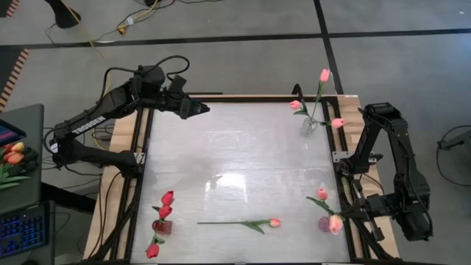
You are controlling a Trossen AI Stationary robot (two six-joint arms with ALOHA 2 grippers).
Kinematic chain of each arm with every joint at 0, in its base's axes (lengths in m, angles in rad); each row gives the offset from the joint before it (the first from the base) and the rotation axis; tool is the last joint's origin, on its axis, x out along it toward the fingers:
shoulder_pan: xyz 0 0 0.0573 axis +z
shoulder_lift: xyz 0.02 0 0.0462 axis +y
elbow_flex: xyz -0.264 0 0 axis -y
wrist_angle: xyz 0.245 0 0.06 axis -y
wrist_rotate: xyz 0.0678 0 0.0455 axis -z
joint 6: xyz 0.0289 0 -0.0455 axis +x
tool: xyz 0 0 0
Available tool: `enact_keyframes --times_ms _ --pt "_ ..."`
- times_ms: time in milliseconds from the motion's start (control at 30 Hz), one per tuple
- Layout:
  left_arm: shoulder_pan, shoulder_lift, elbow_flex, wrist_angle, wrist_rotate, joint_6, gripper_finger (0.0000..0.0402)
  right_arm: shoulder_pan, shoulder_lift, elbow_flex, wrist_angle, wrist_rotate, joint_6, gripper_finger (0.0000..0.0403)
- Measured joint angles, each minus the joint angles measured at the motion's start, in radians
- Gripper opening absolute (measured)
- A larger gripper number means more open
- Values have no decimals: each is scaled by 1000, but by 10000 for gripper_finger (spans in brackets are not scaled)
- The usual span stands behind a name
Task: Sort flowers into vase by color
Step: Put the pink flower in the pink vase
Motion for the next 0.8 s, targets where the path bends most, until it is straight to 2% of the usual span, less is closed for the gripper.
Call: enact_keyframes --times_ms 333,433,800 --pt "-5 0 0 0 -2 -3 198 0 14 0 -24 -26 3 17" --pt "-8 0 0 -1 -1 -3 198 -1 40 0 -43 -46 63 17" --pt "-8 0 0 0 -6 -3 198 -20 113 0 -45 -198 202 39"
